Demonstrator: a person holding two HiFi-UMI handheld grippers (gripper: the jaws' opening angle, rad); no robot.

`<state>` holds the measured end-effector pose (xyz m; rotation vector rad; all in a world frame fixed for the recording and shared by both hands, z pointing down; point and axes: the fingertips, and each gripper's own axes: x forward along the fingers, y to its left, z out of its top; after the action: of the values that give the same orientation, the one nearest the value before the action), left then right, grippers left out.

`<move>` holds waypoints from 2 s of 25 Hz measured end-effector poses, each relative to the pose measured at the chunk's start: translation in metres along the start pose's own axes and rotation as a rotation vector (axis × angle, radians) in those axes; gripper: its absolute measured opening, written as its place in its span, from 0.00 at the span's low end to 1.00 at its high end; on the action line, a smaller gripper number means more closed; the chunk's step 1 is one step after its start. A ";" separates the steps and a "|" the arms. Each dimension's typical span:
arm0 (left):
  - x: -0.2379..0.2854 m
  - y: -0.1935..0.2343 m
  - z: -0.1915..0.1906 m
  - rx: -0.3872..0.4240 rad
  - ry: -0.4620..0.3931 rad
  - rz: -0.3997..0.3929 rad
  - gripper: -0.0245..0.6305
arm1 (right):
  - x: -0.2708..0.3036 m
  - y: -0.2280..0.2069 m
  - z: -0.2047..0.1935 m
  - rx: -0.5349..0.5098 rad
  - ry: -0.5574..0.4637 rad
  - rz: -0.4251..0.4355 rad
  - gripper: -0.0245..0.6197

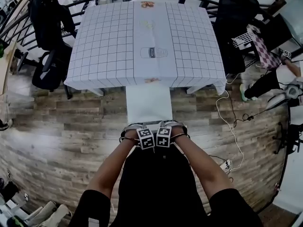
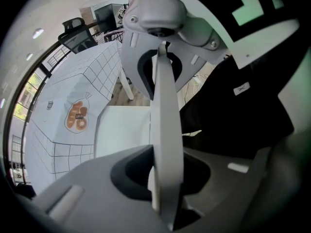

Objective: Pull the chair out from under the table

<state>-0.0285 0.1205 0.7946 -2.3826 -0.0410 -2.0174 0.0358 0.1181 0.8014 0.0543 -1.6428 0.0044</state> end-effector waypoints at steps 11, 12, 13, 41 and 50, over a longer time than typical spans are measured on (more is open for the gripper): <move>-0.006 -0.029 0.000 -0.027 0.003 0.002 0.16 | -0.005 0.027 0.000 -0.015 0.021 0.023 0.15; -0.002 -0.031 -0.005 -0.022 0.004 0.002 0.16 | -0.001 0.031 0.003 -0.010 0.022 0.030 0.15; -0.001 -0.033 -0.007 -0.018 0.007 0.003 0.16 | 0.000 0.034 0.005 -0.004 0.017 0.034 0.15; -0.001 -0.145 -0.010 -0.012 0.048 -0.033 0.17 | -0.001 0.150 0.006 0.089 -0.053 0.092 0.16; -0.049 -0.197 -0.021 -0.001 0.037 -0.050 0.17 | -0.045 0.201 0.028 0.076 -0.028 0.094 0.16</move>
<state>-0.0641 0.3161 0.7496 -2.3669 -0.0995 -2.0830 0.0037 0.3190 0.7609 0.0355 -1.6714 0.1382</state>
